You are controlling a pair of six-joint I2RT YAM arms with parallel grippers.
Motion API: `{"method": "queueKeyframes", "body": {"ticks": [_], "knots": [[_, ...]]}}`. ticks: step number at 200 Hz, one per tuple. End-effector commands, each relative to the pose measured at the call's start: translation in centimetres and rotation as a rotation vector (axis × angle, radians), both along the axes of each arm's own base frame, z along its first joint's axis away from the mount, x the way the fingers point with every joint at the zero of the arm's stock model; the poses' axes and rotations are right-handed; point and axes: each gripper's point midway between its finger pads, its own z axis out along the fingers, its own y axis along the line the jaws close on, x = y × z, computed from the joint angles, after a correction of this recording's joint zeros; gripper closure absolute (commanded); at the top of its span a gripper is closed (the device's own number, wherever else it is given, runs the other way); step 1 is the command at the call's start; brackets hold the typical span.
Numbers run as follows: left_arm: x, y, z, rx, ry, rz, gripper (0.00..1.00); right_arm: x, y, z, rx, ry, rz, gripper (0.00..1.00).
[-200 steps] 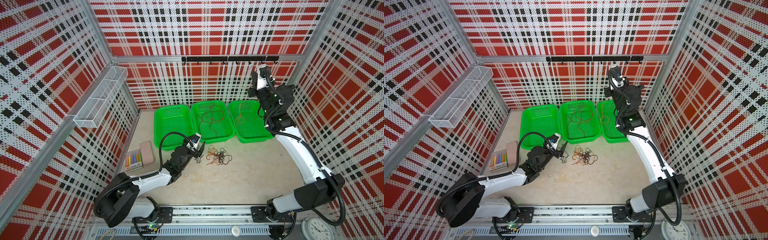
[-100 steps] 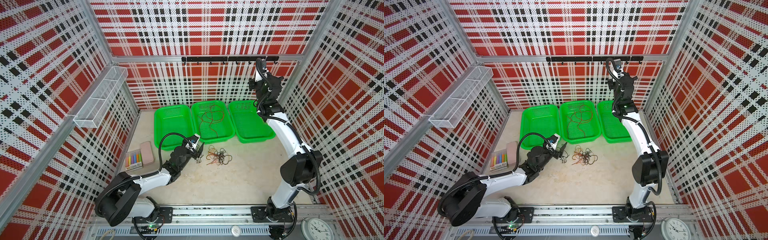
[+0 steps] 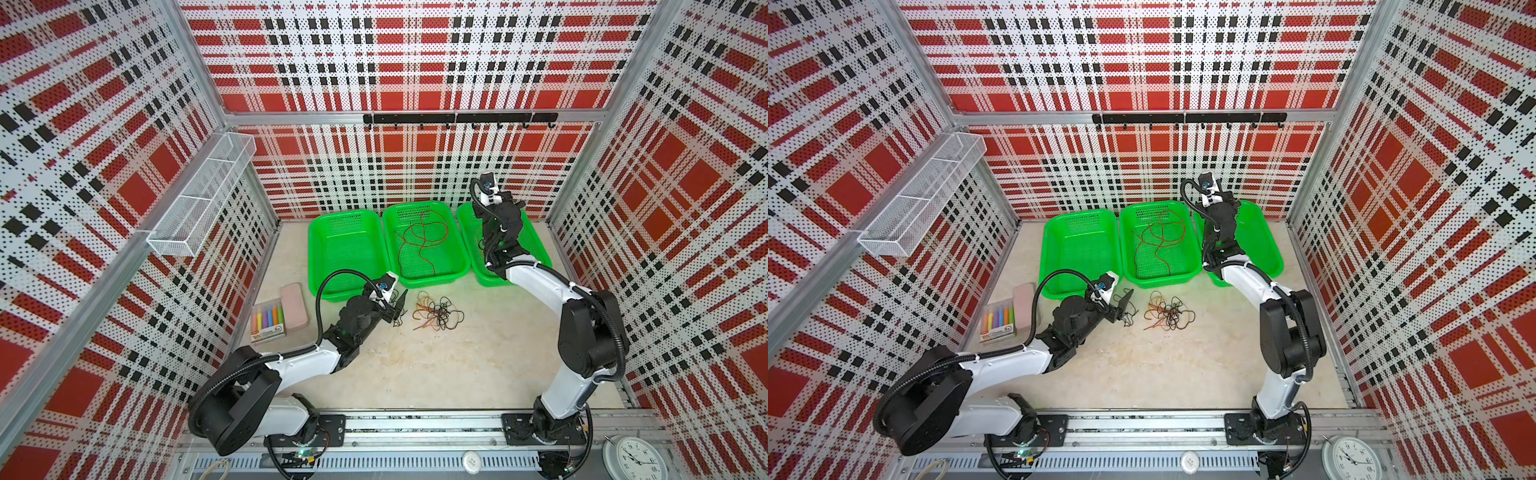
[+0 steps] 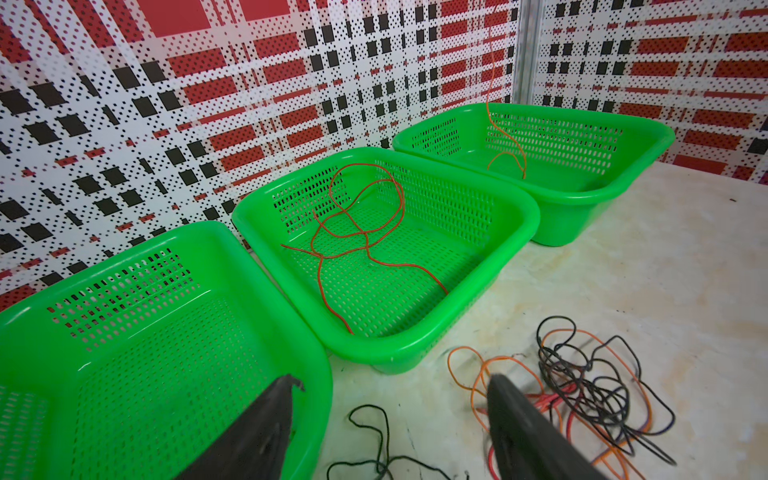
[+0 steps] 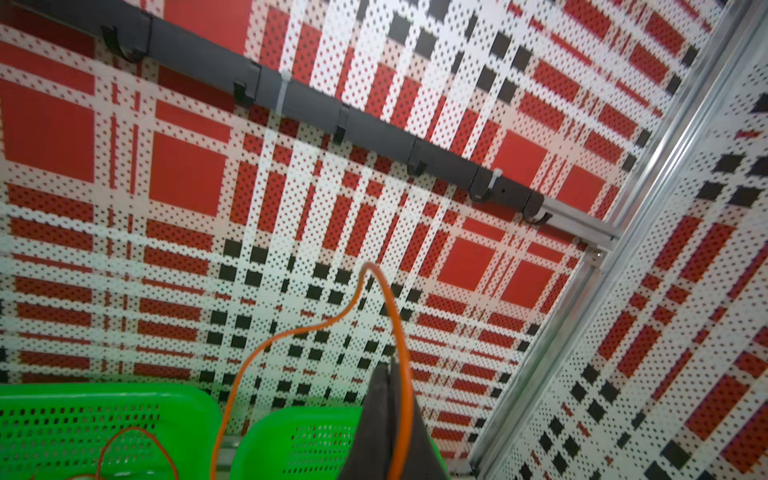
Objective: Untangle the cables
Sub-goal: 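Lower the orange wire into that green basket and open the right gripper, then move the right gripper back down to the wire tangle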
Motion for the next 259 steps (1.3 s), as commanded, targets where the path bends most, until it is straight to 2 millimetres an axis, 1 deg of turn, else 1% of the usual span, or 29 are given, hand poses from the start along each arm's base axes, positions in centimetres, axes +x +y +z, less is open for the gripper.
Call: {"method": "queueKeyframes", "body": {"ticks": [1, 11, 19, 52, 66, 86, 104, 115, 135, 136, 152, 164, 178, 189, 198, 212, 220, 227, 234, 259], "knots": [[-0.3, 0.1, 0.8, -0.025, -0.017, -0.013, 0.24, -1.9, -0.2, 2.8, -0.022, -0.112, -0.043, 1.00], [-0.3, 0.0, 0.8, -0.027, -0.015, -0.016, 0.25, -1.7, 0.1, 1.9, -0.029, -0.086, -0.044, 1.00], [-0.4, 0.0, 0.8, -0.027, -0.014, -0.017, 0.25, -1.6, -0.1, 1.1, -0.008, -0.070, -0.053, 1.00], [-0.6, 0.0, 0.6, -0.030, -0.010, -0.022, 0.25, -1.0, -2.3, -2.8, 0.090, -0.009, -0.072, 1.00], [-0.6, 0.0, 0.9, -0.034, -0.015, -0.023, 0.25, -0.3, -3.9, -4.6, 0.185, 0.018, -0.067, 1.00], [-0.6, 0.0, 0.8, -0.036, -0.012, -0.024, 0.25, 0.9, -7.1, -7.1, 0.321, 0.067, -0.070, 1.00], [-0.6, -0.2, 0.8, -0.035, -0.010, -0.029, 0.25, 2.0, -9.0, -9.1, 0.391, 0.110, -0.066, 1.00], [-0.6, -0.3, 0.8, -0.036, -0.009, -0.031, 0.25, 2.8, -9.7, -10.0, 0.416, 0.144, -0.052, 1.00], [-0.4, -0.7, 0.8, -0.032, -0.003, -0.037, 0.25, 4.5, -9.8, -12.4, 0.418, 0.226, -0.023, 1.00], [-0.4, -0.7, 0.7, -0.031, -0.002, -0.037, 0.25, 4.5, -9.9, -12.8, 0.417, 0.239, -0.025, 1.00], [-0.4, -0.8, 0.4, -0.026, 0.005, -0.041, 0.25, 6.0, -10.0, -15.3, 0.447, 0.319, -0.006, 1.00], [-0.4, -1.0, 0.2, -0.024, 0.011, -0.046, 0.25, 6.6, -10.3, -17.0, 0.456, 0.360, -0.015, 1.00], [-0.5, -1.1, -0.1, -0.018, 0.019, -0.049, 0.25, 7.2, -10.1, -18.0, 0.457, 0.382, 0.000, 1.00], [-0.6, -1.1, -0.3, -0.015, 0.024, -0.050, 0.25, 7.7, -9.8, -18.7, 0.456, 0.425, 0.009, 0.82], [-0.6, -1.1, -0.4, -0.012, 0.027, -0.052, 0.25, 7.9, -9.1, -19.2, 0.451, 0.469, 0.044, 0.72], [-0.6, -1.1, -0.5, -0.015, 0.034, -0.047, 0.25, 7.4, -8.9, -19.7, 0.457, 0.495, 0.053, 0.56], [-0.6, -1.1, -0.5, -0.018, 0.038, -0.048, 0.24, 6.8, -8.8, -20.0, 0.460, 0.503, 0.057, 0.48], [-0.5, -1.2, -0.5, -0.018, 0.041, -0.049, 0.24, 6.1, -8.7, -19.9, 0.459, 0.503, 0.064, 0.42], [-0.6, -1.3, -0.7, -0.017, 0.047, -0.052, 0.24, 5.6, -8.6, -19.9, 0.458, 0.508, 0.071, 0.39], [-0.5, -1.3, -1.2, -0.021, 0.076, -0.045, 0.23, 3.1, -8.0, -19.1, 0.448, 0.527, 0.114, 0.30]]}}
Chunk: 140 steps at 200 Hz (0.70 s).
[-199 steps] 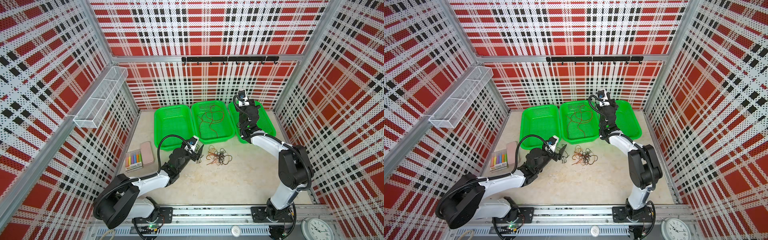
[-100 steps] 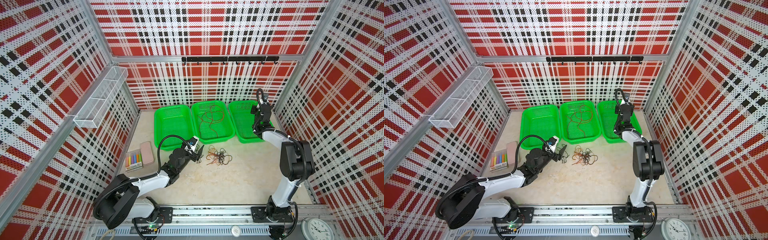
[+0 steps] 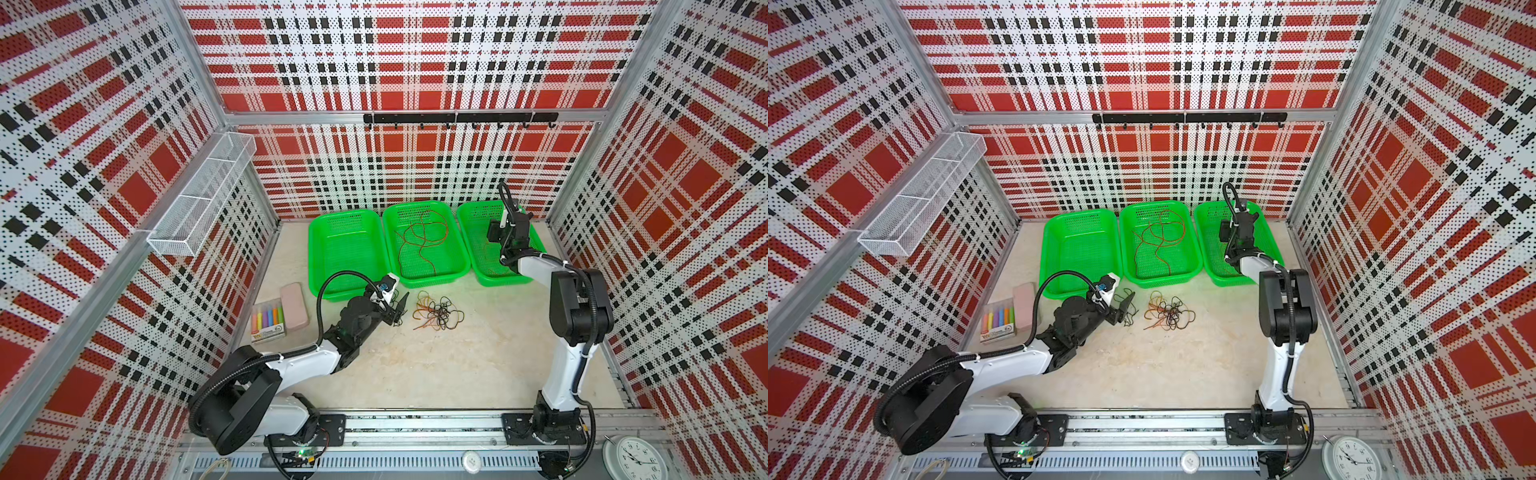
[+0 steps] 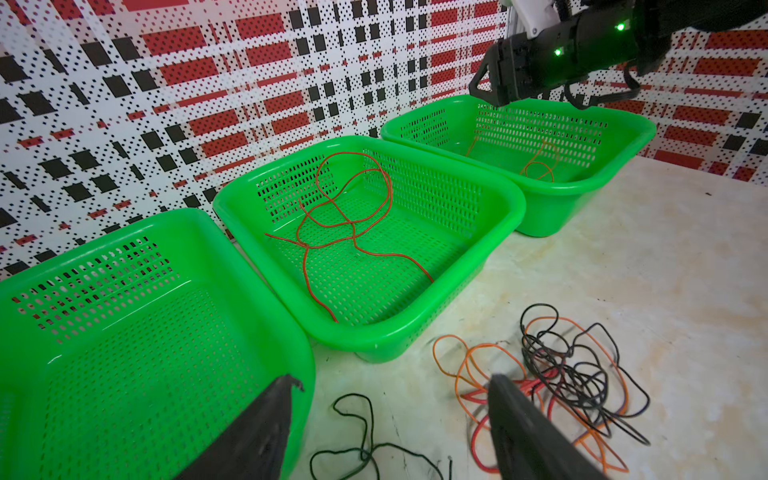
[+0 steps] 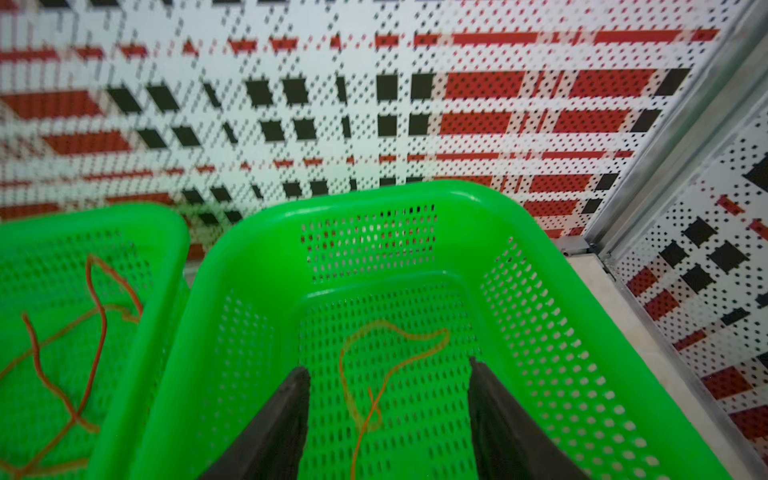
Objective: Untangle the cables
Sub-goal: 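Move the right gripper back down to the wire tangle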
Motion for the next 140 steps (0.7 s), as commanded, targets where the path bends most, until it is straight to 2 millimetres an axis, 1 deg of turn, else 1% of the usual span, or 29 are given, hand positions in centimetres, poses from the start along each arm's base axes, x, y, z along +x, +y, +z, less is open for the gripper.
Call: {"method": "queueKeyframes", "body": {"ticks": [1, 32, 60, 77, 97, 126, 140], "knots": [[0.1, -0.7, -0.2, -0.012, 0.030, -0.012, 0.23, -2.1, 0.5, 2.9, 0.017, -0.023, 0.053, 0.29], [0.2, -0.8, -1.0, -0.039, 0.079, -0.002, 0.23, -6.0, 1.8, 3.8, 0.030, -0.027, 0.114, 0.24], [0.0, -1.4, -1.7, -0.053, 0.112, -0.006, 0.24, -9.7, 4.5, 4.2, -0.005, 0.003, 0.197, 0.23], [-0.5, -2.1, -2.2, -0.033, 0.114, -0.026, 0.24, -12.3, 7.6, 4.6, -0.049, 0.024, 0.275, 0.23], [-1.0, -2.8, -2.6, -0.019, 0.118, -0.042, 0.25, -15.7, 11.4, 3.9, -0.023, 0.069, 0.399, 0.26], [-0.9, -2.8, -3.0, -0.013, 0.123, -0.030, 0.26, -20.2, 16.6, 1.8, 0.097, 0.143, 0.555, 0.37], [-0.8, -2.7, -3.0, -0.015, 0.124, -0.027, 0.27, -22.0, 19.1, 0.3, 0.106, 0.185, 0.628, 0.38]]}}
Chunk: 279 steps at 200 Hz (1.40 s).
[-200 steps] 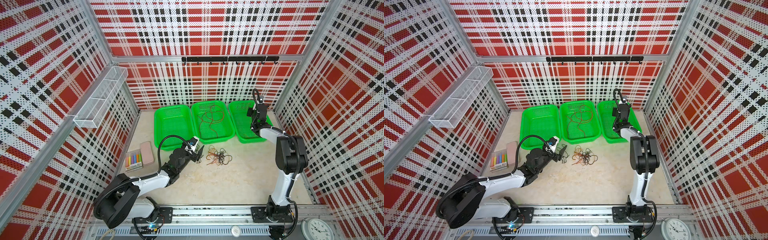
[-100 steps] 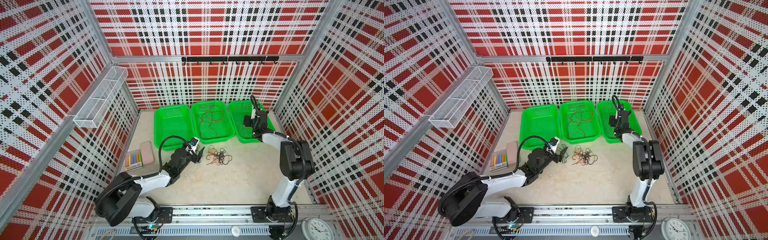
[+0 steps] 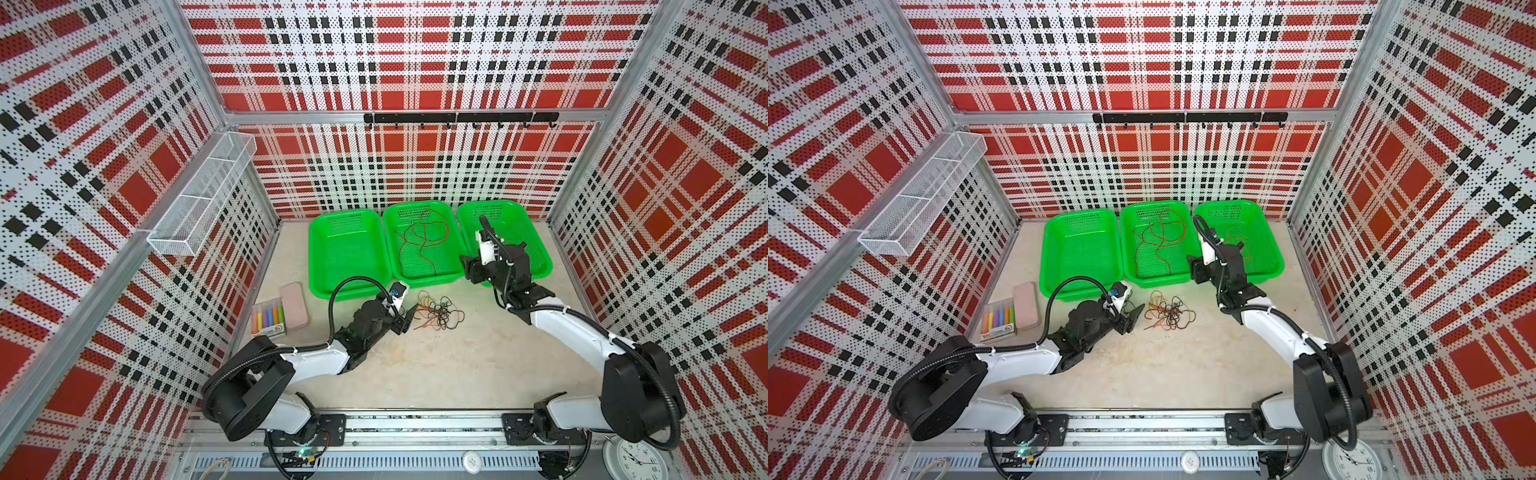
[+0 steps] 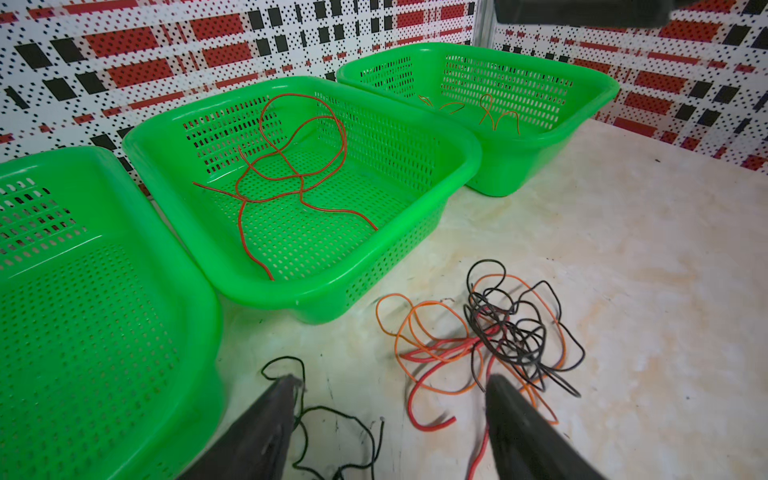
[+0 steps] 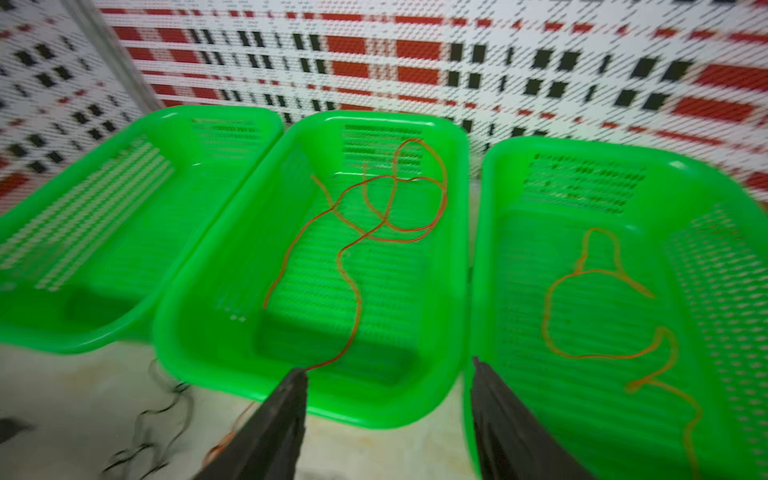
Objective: Untangle the cables
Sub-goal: 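Move the right gripper back down to the wire tangle, then grasp an orange wire in the tangle with the right gripper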
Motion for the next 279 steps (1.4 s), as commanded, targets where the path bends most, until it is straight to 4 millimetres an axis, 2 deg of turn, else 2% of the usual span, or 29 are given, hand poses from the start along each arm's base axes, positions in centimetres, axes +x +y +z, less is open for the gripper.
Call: {"method": "queueKeyframes", "body": {"ticks": [1, 32, 49, 73, 83, 106, 132, 148, 165, 177, 191, 209, 223, 256, 279], "knots": [[0.7, -0.2, 0.7, -0.018, -0.013, 0.019, 0.27, -3.5, 3.5, -3.4, 0.022, 0.127, 0.120, 0.38], [1.1, 0.5, 1.0, -0.081, -0.001, 0.046, 0.27, -4.7, 6.9, -7.6, 0.073, 0.224, 0.194, 0.38], [1.4, 0.7, 1.1, -0.090, -0.004, 0.056, 0.27, -4.9, 8.3, -9.4, 0.062, 0.271, 0.218, 0.42], [1.6, 0.6, 1.1, -0.087, -0.012, 0.059, 0.27, -6.5, 9.6, -12.1, 0.047, 0.344, 0.260, 0.47], [1.7, 0.6, 1.0, -0.084, -0.011, 0.063, 0.27, -7.2, 9.4, -12.9, 0.053, 0.378, 0.254, 0.51], [1.8, 0.1, 0.6, -0.074, -0.006, 0.044, 0.27, -9.0, 8.5, -13.5, 0.080, 0.413, 0.228, 0.61], [2.2, -0.7, 0.0, -0.060, 0.004, 0.023, 0.27, -11.5, 6.7, -15.1, 0.045, 0.499, 0.203, 0.74], [2.4, -1.3, -0.2, -0.057, 0.012, 0.008, 0.27, -12.4, 5.3, -15.9, 0.000, 0.517, 0.173, 0.76], [2.8, -2.3, -0.5, -0.056, 0.019, -0.011, 0.28, -12.3, 4.6, -15.5, -0.028, 0.482, 0.153, 0.76], [2.7, -3.4, -0.4, -0.048, 0.013, -0.037, 0.28, -11.7, 4.4, -14.4, -0.047, 0.445, 0.147, 0.64], [2.7, -4.0, -0.6, -0.045, 0.015, -0.050, 0.30, -10.8, 4.6, -12.4, -0.047, 0.378, 0.154, 0.58], [3.0, -3.7, -0.4, -0.066, 0.024, -0.024, 0.34, -9.7, 5.0, -9.8, -0.047, 0.289, 0.176, 0.52], [3.2, -2.7, -0.3, -0.089, 0.039, 0.003, 0.35, -8.7, 5.0, -8.7, -0.072, 0.255, 0.192, 0.49], [3.2, -0.5, 0.8, -0.123, 0.025, 0.055, 0.34, -6.2, 7.0, -9.1, -0.139, 0.279, 0.284, 0.48], [3.0, 0.9, 1.8, -0.138, 0.001, 0.081, 0.33, -5.5, 8.8, -10.6, -0.154, 0.348, 0.356, 0.51]]}}
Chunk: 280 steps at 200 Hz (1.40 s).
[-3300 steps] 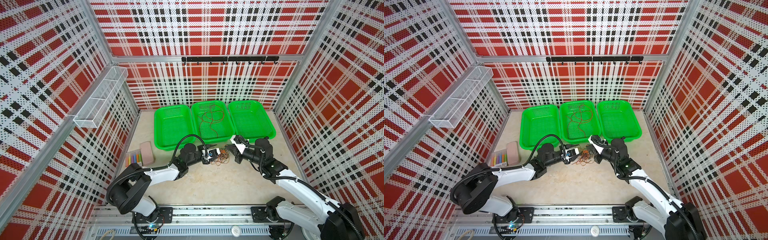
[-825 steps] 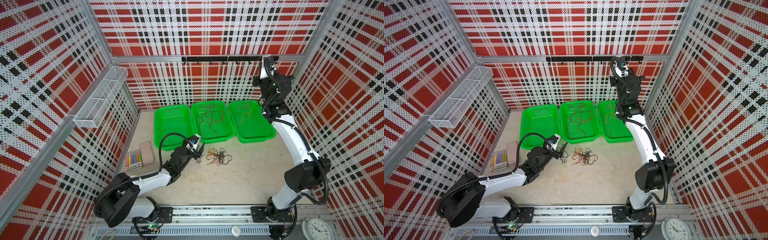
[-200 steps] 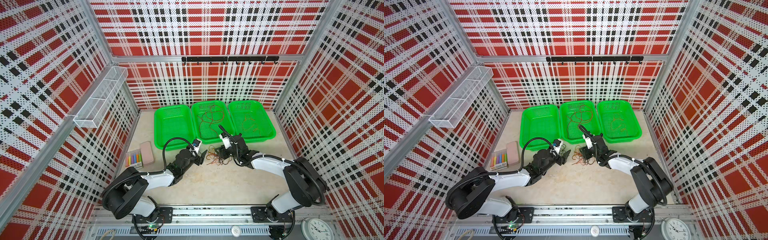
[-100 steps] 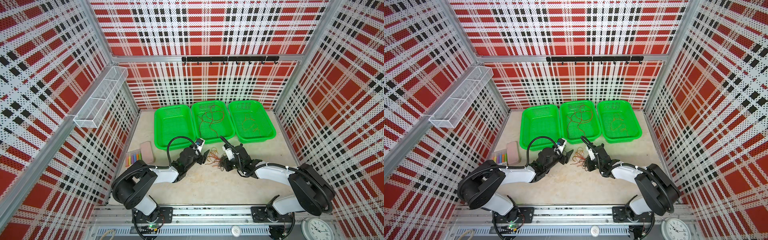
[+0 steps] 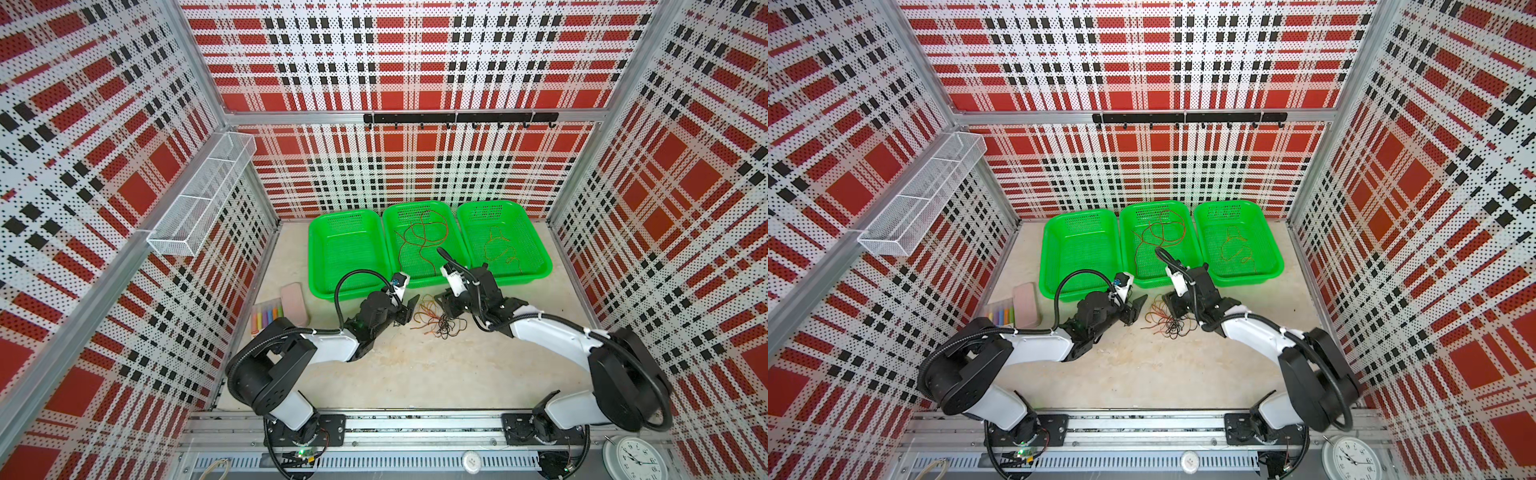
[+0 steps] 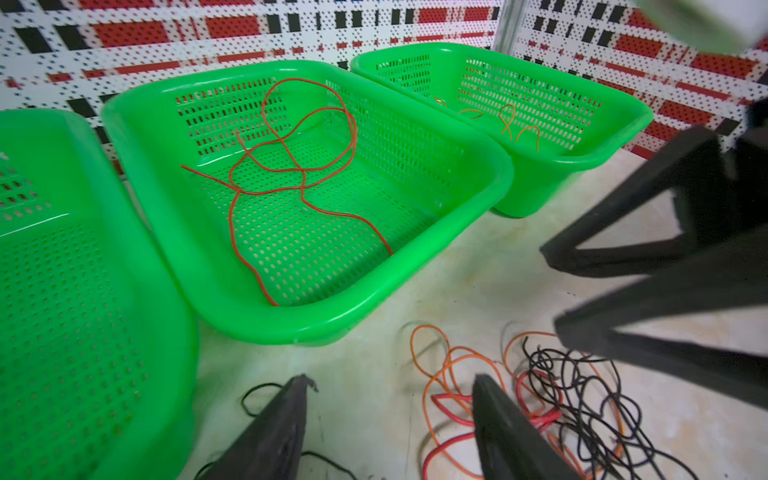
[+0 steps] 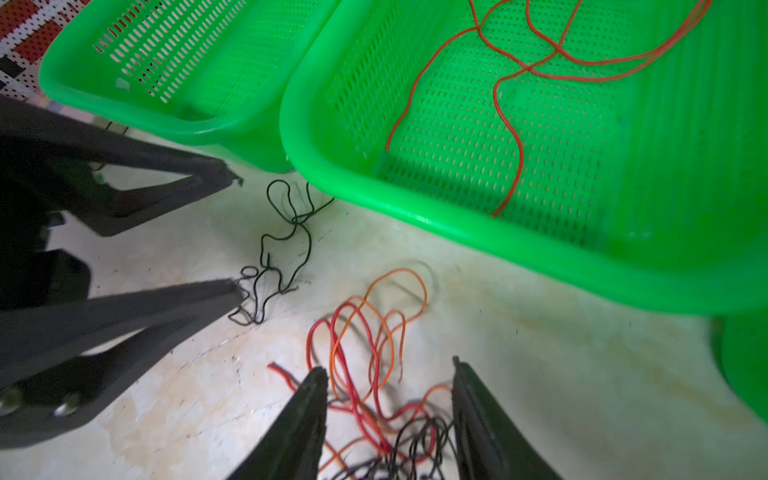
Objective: Untangle the cables
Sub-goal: 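Grasp an orange wire in the tangle with the right gripper, then lift the orange wire high with the right gripper while the left gripper holds the tangle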
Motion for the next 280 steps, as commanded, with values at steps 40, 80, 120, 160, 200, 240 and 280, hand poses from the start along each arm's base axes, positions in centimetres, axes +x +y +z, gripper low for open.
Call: {"method": "queueKeyframes", "body": {"ticks": [40, 80, 120, 160, 200, 240, 280], "knots": [[-0.2, 4.0, 2.4, -0.067, -0.046, 0.070, 0.32, -0.4, 2.2, -4.7, -0.076, 0.147, 0.157, 0.51], [-0.3, 4.7, 1.8, -0.049, -0.041, 0.065, 0.31, 0.6, 1.7, -6.5, -0.144, 0.167, 0.125, 0.53], [-0.7, 4.6, 1.3, -0.039, -0.034, 0.047, 0.31, 1.4, 1.6, -7.5, -0.182, 0.167, 0.109, 0.57], [-1.0, 4.6, 1.0, -0.023, -0.035, 0.038, 0.31, 1.3, 2.1, -8.1, -0.170, 0.183, 0.134, 0.69], [-1.0, 4.5, 1.2, -0.023, -0.042, 0.030, 0.31, 1.2, 2.4, -7.0, -0.155, 0.163, 0.141, 0.92], [-1.7, 3.3, 1.4, -0.008, -0.057, -0.011, 0.31, 1.8, 2.9, -1.0, -0.074, 0.020, 0.106, 1.00], [-3.0, 1.2, 2.5, -0.024, -0.109, -0.081, 0.30, 1.6, 2.9, 4.0, 0.030, -0.079, 0.083, 1.00]]}}
